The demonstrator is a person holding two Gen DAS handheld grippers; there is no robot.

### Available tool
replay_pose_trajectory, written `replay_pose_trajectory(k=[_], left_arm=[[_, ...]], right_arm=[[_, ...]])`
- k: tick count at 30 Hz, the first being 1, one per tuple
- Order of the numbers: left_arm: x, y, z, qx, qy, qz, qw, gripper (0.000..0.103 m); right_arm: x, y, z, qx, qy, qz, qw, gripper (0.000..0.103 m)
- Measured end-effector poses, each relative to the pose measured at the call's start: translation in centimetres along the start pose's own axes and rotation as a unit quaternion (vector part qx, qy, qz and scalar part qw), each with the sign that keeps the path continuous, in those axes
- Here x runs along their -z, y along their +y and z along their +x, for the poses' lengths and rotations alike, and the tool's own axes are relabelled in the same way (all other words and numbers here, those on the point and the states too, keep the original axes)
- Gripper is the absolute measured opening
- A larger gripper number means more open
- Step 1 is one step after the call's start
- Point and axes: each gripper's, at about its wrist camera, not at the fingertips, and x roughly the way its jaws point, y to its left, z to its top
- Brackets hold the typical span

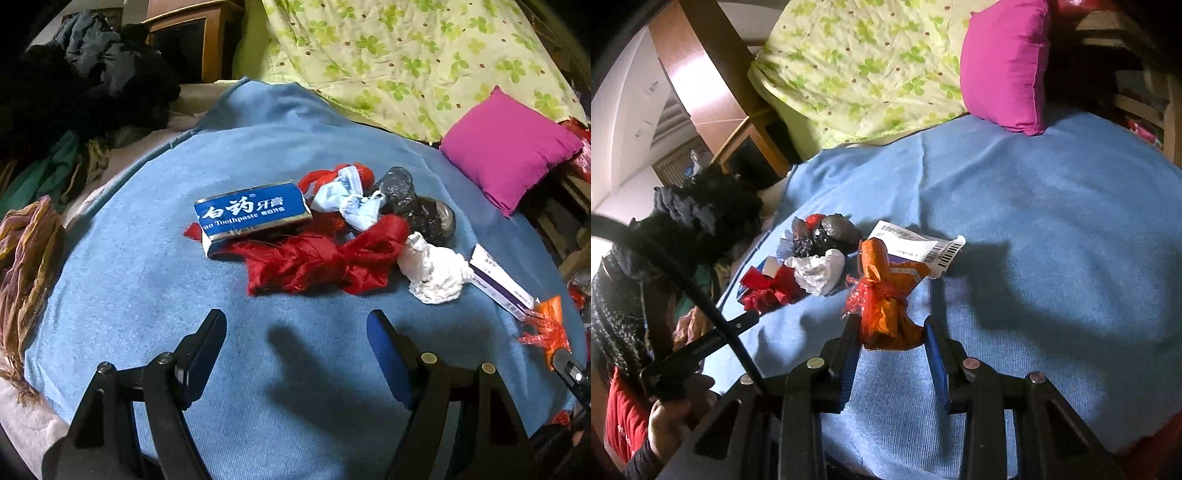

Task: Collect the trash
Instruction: 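Grasp the orange wrapped bag with the right tool, then grasp the red ribbon bow with the left tool while the right tool holds the orange bag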

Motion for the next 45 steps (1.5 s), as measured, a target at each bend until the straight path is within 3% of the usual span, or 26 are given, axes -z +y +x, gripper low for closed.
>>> replay_pose_trajectory(k=[4, 6, 10, 12, 14, 17, 18, 20, 22, 25, 33, 45], left_arm=[[-0.6, 1.1, 0.9, -0.009, 0.015, -0.016, 0.9997, 0.078], [-1.0, 1.4, 1.3, 0.004, 0.024, -0.021, 0.9995, 0.078], [-2.4, -0.1, 1.8, 0.025, 0.022, 0.025, 0.9991, 0.078], [-3.3, -0.8, 2.8, 0.012, 0.026, 0.048, 0.9984, 0.079], [-4.0, -1.2, 4.2, -0.013, 0.037, 0.059, 0.9975, 0.079], [-4.4, -1.1, 6.3, 0.009, 0.073, 0.059, 0.9956, 0.078], [-4.3, -1.0, 6.6, 0.016, 0.078, 0.061, 0.995, 0.076], [-4.1, -1.1, 6.4, 0.025, 0.075, 0.07, 0.9944, 0.05], [-4.1, -0.9, 6.0, 0.047, 0.077, 0.068, 0.9936, 0.039], [-3.7, -0.7, 4.9, 0.071, 0.077, 0.062, 0.9925, 0.036], [-3.1, 0.5, -0.5, 0.114, 0.033, 0.041, 0.9921, 0.036], [-9.3, 1.6, -6.6, 0.15, -0.067, 0.01, 0.9864, 0.036]], right_arm=[[0.1, -0.2, -0.2, -0.007, -0.006, 0.001, 1.0, 0.037], [0.1, -0.3, -0.3, -0.011, -0.009, 0.005, 1.0, 0.037], [0.0, -0.4, -0.3, -0.014, -0.012, 0.008, 1.0, 0.037], [0.0, -0.4, -0.3, -0.014, -0.012, 0.009, 1.0, 0.037], [0.0, -0.5, -0.4, -0.015, -0.013, 0.01, 1.0, 0.037], [0.0, -0.6, -0.5, -0.015, -0.014, 0.011, 1.0, 0.037], [0.0, -0.6, -0.5, -0.015, -0.014, 0.012, 1.0, 0.037], [0.0, -0.6, -0.5, -0.015, -0.014, 0.012, 1.0, 0.037], [0.0, -0.6, -0.5, -0.015, -0.014, 0.011, 1.0, 0.037], [0.0, -0.6, -0.6, -0.015, -0.015, 0.012, 1.0, 0.037], [-0.1, -0.4, -0.7, -0.012, -0.015, 0.008, 1.0, 0.037], [0.0, -0.6, -0.9, -0.008, -0.017, 0.013, 1.0, 0.037]])
